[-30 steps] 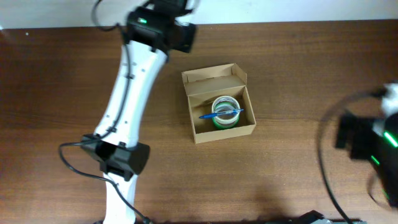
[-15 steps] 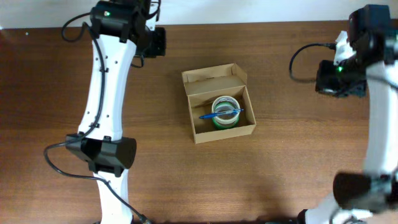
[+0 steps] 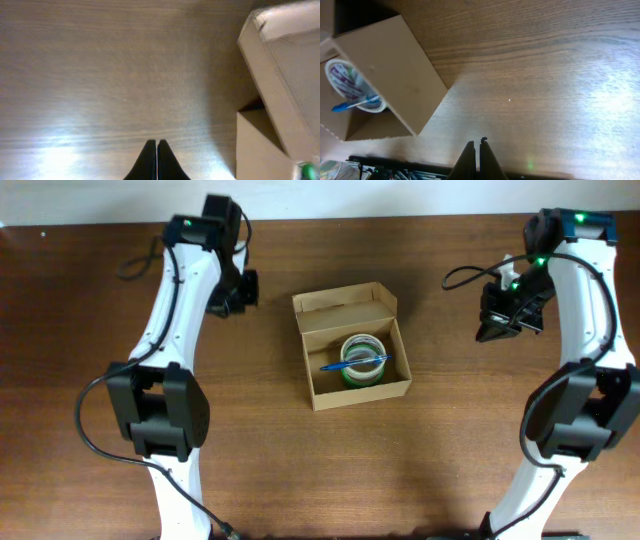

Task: Pack container
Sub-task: 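Move both grippers to the sides of the raised box lid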

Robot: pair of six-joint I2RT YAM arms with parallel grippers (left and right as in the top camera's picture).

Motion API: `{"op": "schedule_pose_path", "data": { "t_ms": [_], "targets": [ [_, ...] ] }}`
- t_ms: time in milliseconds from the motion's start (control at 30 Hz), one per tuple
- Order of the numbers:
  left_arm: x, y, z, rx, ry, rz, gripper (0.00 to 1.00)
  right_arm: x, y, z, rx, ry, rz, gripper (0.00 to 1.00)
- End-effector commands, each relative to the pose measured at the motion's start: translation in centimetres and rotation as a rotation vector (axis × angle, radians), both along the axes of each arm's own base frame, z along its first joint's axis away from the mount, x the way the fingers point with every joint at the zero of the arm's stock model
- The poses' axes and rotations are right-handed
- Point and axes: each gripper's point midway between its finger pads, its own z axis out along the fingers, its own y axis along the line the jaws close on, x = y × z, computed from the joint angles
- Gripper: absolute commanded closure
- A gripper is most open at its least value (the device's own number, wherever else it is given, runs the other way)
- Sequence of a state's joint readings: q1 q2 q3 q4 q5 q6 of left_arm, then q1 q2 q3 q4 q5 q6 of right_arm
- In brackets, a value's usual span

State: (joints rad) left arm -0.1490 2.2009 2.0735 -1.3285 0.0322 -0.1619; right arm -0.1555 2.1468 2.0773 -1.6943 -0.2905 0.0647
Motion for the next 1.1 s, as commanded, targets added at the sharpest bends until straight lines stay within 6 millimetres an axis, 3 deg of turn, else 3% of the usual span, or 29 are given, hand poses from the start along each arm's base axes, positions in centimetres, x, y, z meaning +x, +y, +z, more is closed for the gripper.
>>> {"op": "schedule_pose_path", "data": {
  "t_ms": [0,133,433,600,800,1067],
  "targets": [
    [-1.3,-0.8,-2.2,-0.060,0.057,0.007,0.98,-0.1,1.0,-1.0,0.058,0.029,0.029,0.96],
    [-1.9,-0.8,-3.6,-0.063,0.082,0.007,0.98,-0.9,1.7,-2.5,0.108,0.081,0.045,0.96],
    [-1.1,-1.0,-3.4,-0.071,0.050,0.006,0.98,-5.2,5.1,-5.8,0.198,0.260,0.127,0.96],
    [-0.9,-1.0,-3.3,-0.072,0.043,0.005,0.98,-6.7,8.0,-7.1,0.206,0.306,0.200,0.96],
    [-1.1,-1.0,-3.2,-0.072,0.048,0.005,0.98,-6.7,11.3,-7.9,0.187,0.265,0.306,0.96],
    [-1.5,-1.0,-3.3,-0.069,0.066,0.005,0.98,-5.7,13.4,-8.3,0.213,0.205,0.328,0.96]
  ]
}}
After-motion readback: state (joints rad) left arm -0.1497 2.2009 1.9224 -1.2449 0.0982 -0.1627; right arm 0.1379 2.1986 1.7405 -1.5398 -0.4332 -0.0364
